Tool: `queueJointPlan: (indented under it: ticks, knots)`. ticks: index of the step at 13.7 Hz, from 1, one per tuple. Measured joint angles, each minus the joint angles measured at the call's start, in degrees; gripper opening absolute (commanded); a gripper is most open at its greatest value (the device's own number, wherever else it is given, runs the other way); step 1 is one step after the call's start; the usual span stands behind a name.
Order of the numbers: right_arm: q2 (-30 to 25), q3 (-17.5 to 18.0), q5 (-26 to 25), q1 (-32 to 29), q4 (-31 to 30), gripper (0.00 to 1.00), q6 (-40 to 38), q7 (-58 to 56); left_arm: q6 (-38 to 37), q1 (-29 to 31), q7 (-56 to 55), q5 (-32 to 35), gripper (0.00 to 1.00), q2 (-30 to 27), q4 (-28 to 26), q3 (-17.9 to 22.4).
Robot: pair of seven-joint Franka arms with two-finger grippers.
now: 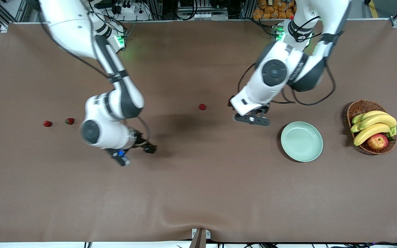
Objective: Collect all strawberries into plate
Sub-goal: 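Reach the left gripper to the strawberry while the right gripper returns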
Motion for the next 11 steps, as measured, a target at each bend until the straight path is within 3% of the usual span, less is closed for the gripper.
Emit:
queueJointPlan:
  ticks: [3, 7, 11]
  knots:
    - [-1.01, -0.65, -6.4, -5.02, 3.06, 1.0, -9.05, -7.96, 6.14, -7.52, -8.04, 0.14, 1.0, 4.66, -0.09, 0.05]
    - [-2.1, -0.99, -12.78, -10.42, 3.46, 1.0, -13.17, -18.92, 9.25, -16.84, -18.63, 3.35, 1.0, 12.57, 4.66, 0.07]
    - [-2.32, -1.32, -14.98, -16.09, 2.82, 1.0, -14.68, -31.16, 9.37, -19.63, -20.59, 5.34, 1.0, 17.62, 9.34, 0.25]
